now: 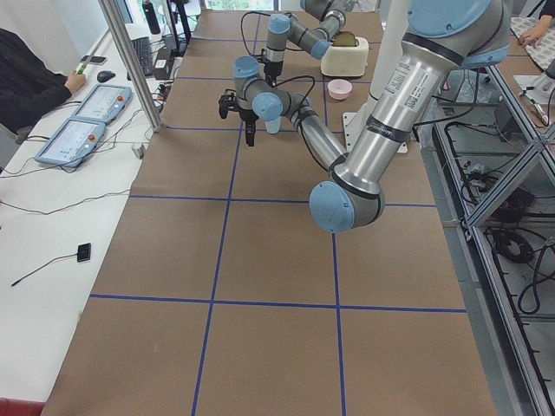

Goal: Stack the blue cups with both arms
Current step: 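Open the right gripper and lift it away from the stacked cups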

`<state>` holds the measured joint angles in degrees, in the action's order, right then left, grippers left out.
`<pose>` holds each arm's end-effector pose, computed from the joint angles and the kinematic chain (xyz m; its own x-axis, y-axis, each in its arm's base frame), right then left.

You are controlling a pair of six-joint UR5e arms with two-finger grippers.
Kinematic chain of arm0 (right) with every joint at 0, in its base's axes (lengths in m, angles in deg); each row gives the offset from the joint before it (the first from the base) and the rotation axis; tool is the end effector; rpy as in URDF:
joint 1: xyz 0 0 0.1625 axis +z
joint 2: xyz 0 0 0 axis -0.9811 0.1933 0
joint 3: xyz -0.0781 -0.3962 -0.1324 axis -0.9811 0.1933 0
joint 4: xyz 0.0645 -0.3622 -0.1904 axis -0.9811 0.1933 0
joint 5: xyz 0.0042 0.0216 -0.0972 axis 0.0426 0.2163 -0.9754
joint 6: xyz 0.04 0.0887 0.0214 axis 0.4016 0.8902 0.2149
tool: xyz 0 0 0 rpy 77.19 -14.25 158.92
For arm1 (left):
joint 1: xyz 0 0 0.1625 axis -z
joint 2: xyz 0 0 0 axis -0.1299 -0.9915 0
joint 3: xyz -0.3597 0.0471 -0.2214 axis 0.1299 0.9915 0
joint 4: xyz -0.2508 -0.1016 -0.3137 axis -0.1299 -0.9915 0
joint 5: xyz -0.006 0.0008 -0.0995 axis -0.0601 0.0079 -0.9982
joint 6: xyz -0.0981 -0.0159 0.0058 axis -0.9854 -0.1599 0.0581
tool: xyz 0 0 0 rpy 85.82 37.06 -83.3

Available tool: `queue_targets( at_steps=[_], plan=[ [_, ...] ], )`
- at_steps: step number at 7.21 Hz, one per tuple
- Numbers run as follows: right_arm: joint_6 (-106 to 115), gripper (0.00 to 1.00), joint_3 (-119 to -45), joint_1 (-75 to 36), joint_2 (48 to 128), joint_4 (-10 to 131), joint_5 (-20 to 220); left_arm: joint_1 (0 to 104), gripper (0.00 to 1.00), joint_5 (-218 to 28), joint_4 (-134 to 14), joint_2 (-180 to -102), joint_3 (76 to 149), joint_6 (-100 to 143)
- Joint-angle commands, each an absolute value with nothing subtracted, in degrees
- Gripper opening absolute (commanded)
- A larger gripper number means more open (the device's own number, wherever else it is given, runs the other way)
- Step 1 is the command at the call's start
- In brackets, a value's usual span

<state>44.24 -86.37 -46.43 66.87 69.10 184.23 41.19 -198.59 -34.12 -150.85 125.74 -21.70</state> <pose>-0.5149 -0.4503 0.1653 0.5957 -0.2555 0.7615 0.0227 0.9530 0.3020 0.3537 -0.5169 0.2515 0.5860 -0.0077 -0.8103 0.0418 0.9989 0.0207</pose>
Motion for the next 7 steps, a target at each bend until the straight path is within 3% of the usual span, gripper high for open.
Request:
queue_targets(
  at_steps=[1, 4, 7],
  plan=[
    [44.3, 1.00, -86.1, -46.4, 67.0, 67.8, 184.4, 41.2, 0.96, -198.5, -34.1, -150.8, 125.7, -21.7],
    [45.0, 1.00, -86.8, -37.6, 67.9, 68.5, 189.5, 43.4, 0.97, -199.6, -34.0, -148.4, 126.8, -16.0],
    [37.6, 1.00, -86.0, -24.5, 73.1, 68.9, 191.5, 52.7, 0.97, -203.3, -33.4, -142.0, 127.3, 2.3]
  ],
)
